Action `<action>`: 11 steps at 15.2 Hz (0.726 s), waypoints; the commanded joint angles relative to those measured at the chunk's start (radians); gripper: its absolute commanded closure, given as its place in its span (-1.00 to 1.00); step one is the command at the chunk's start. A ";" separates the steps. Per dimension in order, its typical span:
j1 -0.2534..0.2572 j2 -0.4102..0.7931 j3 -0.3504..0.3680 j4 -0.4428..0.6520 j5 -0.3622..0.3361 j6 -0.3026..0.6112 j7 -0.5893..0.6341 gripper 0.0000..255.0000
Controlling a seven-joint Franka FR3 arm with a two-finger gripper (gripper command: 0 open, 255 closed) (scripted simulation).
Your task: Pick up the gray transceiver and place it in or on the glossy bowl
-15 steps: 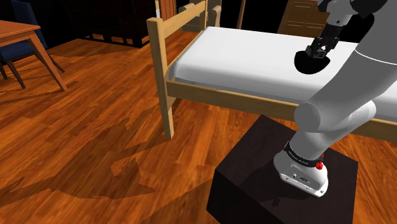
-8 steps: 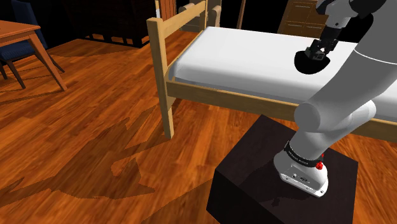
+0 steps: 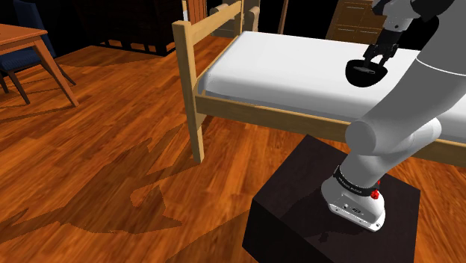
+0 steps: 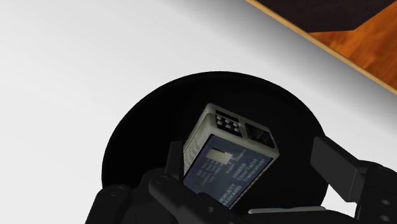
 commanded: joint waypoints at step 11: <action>0.002 -0.014 0.002 0.098 -0.009 -0.109 0.007 -1.00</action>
